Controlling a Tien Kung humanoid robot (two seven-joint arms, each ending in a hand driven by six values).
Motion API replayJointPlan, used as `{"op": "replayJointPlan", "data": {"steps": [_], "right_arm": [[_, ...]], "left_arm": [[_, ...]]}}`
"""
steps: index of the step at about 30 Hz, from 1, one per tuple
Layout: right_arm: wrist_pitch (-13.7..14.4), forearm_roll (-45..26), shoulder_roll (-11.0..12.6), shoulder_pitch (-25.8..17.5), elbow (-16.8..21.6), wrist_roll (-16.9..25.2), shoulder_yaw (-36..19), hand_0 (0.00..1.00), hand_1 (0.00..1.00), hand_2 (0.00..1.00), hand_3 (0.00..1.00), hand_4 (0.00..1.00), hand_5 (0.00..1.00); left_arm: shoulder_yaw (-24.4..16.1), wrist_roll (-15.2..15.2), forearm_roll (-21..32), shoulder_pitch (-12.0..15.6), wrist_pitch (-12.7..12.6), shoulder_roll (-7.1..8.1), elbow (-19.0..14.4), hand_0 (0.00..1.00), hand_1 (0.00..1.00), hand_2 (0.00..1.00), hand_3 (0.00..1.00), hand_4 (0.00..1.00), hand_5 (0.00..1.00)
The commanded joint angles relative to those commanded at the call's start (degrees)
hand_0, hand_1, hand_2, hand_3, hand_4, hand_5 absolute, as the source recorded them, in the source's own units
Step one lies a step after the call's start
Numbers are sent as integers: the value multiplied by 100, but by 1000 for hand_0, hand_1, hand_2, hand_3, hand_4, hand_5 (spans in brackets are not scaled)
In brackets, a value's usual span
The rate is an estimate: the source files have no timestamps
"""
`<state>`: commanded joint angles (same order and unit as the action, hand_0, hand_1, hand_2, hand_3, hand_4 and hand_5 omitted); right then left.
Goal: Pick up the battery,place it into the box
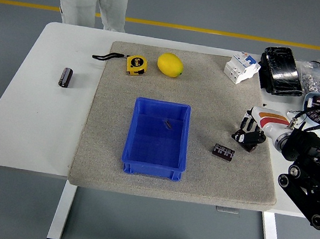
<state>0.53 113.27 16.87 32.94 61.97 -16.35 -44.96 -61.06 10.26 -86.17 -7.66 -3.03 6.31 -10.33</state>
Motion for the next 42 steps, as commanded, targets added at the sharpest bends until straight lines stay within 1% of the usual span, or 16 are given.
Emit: {"op": "replayJointPlan", "data": {"steps": [5,6,10,12,15,23,24,29,30,35,36,41,42], "right_arm": [[-117,133,44,-60,162,-33,-190,537,456,564,552,998,576],[-132,156,50,-74,193,-40,-228,549,470,592,603,998,610],[-212,212,97,-172,330,-84,-391,549,470,592,603,998,610],[-245,209,121,-212,365,-102,-422,552,473,594,622,998,626],[-267,203,145,-263,390,-118,-444,552,473,594,622,998,626],[-257,225,136,-319,243,-143,-416,546,470,586,620,998,627],[-249,232,134,-324,218,-143,-417,523,462,576,609,998,627],[-211,237,122,-339,111,-165,-405,523,462,576,609,998,627],[-203,236,118,-344,102,-169,-407,496,433,533,548,998,631],[-142,248,104,-344,76,-193,-355,496,433,533,548,998,631],[-130,262,98,-338,65,-195,-343,427,382,457,474,998,597],[-84,296,71,-308,2,-220,-285,427,382,457,474,998,597],[-70,306,64,-306,-13,-223,-277,295,326,391,445,991,545]], "left_arm": [[-2,-10,3,-18,-7,7,1,603,565,610,690,732,704],[3,-10,6,-20,-7,8,1,602,564,609,690,732,704],[13,-6,16,-30,-9,7,1,602,564,609,690,732,704],[11,-6,18,-28,-9,8,1,601,564,609,689,733,706],[22,0,23,-30,-7,5,1,601,564,609,689,733,706],[65,9,66,-28,2,-5,-1,600,565,609,689,732,704],[69,10,71,-27,3,-6,-1,602,567,609,689,732,704],[107,18,108,-29,9,-10,-6,602,567,609,689,732,704],[117,18,117,-30,11,-9,-6,602,566,608,690,732,704],[143,23,135,-37,20,-9,-8,602,566,608,690,732,704],[149,22,142,-37,21,-8,-8,602,566,608,690,732,702],[167,29,148,-42,27,-10,-11,602,566,608,690,732,702],[170,28,153,-42,27,-10,-11,603,566,609,690,732,702]]}}
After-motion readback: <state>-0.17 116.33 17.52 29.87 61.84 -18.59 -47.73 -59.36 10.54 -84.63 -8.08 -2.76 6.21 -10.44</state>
